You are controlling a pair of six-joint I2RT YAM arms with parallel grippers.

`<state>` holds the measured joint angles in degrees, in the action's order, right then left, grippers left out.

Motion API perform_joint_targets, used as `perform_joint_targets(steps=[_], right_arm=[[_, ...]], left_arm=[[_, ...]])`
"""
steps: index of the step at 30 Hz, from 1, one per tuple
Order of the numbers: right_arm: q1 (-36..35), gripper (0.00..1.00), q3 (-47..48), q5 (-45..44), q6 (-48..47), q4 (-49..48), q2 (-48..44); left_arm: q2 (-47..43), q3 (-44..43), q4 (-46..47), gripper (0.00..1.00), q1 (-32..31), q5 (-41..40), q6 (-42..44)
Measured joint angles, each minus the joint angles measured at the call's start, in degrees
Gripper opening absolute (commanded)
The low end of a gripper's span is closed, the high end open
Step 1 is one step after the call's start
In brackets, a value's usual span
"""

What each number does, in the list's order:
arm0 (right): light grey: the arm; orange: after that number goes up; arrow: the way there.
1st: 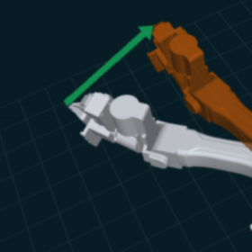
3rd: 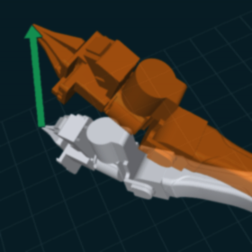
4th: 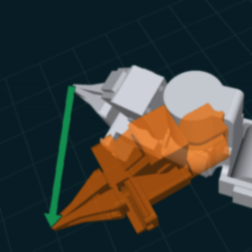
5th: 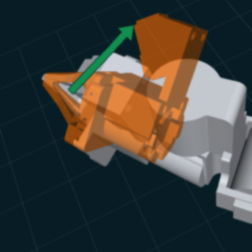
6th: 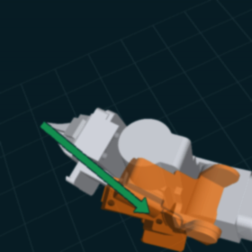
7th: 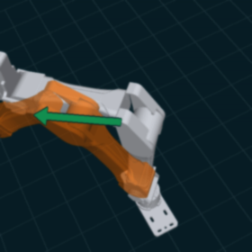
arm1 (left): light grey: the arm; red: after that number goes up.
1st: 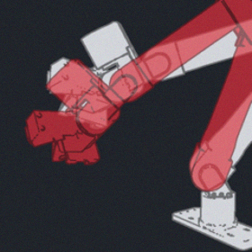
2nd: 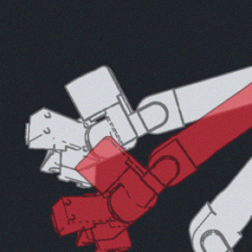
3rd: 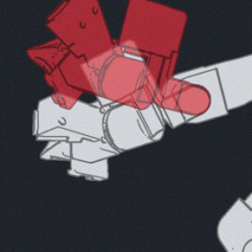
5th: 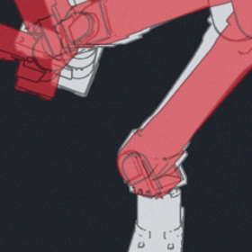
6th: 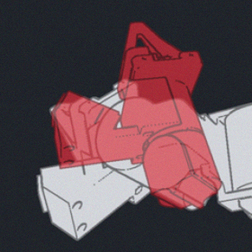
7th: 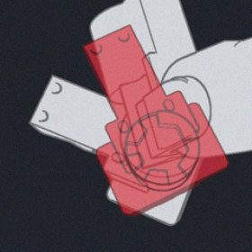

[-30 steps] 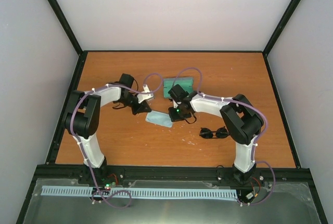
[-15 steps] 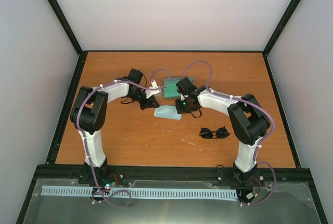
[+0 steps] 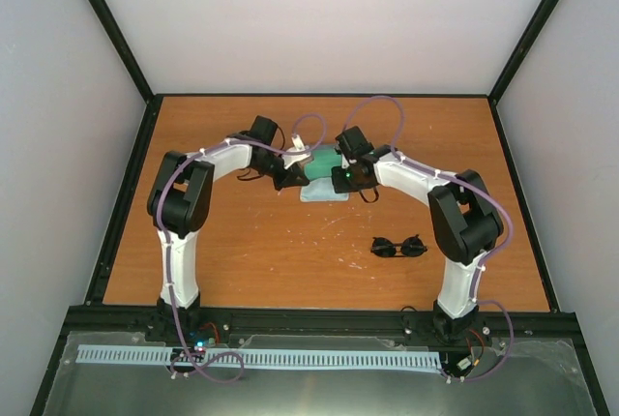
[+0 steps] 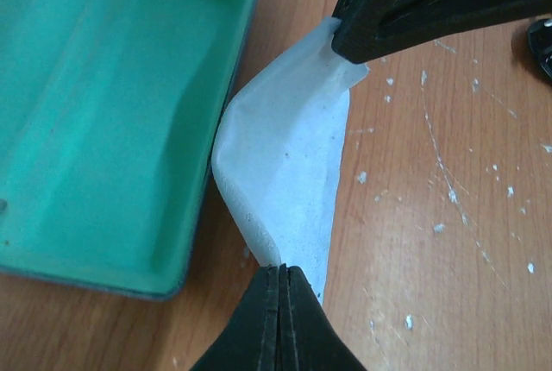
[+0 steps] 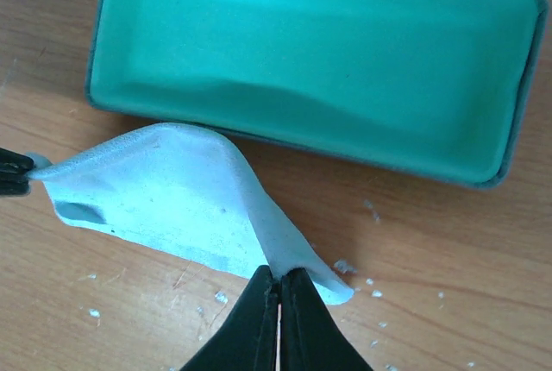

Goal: Organize the sunglasses
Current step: Place the glasses cleaning cloth in the sunglasses case.

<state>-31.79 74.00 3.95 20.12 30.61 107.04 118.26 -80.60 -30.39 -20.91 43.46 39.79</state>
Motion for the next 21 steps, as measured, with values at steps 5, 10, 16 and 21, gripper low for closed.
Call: perform_joint_targets(steps=[5, 10, 16, 21], right_arm=[[1.36, 0.03, 2.23, -0.09, -1.31, 0.87, 1.95], [2.60, 0.03, 4.55, -0.13, -2.38, 1.49, 3.63], [3.76, 0.03, 5.86, -0.35, -3.21, 2.08, 3.91], [4.57, 0.03, 6.73, -0.33, -3.76, 2.40, 4.44]], left_arm=[[1.81, -2.95, 0.33, 0.01, -0.46, 0.55, -0.92], [2.97, -5.01, 0.35, 0.01, -0.46, 0.50, -1.33], [4.55, -7.89, 0.48, 0.01, -0.46, 0.48, -1.79], [5.25, -8.90, 0.57, 0.01, -0.46, 0.50, -2.03]])
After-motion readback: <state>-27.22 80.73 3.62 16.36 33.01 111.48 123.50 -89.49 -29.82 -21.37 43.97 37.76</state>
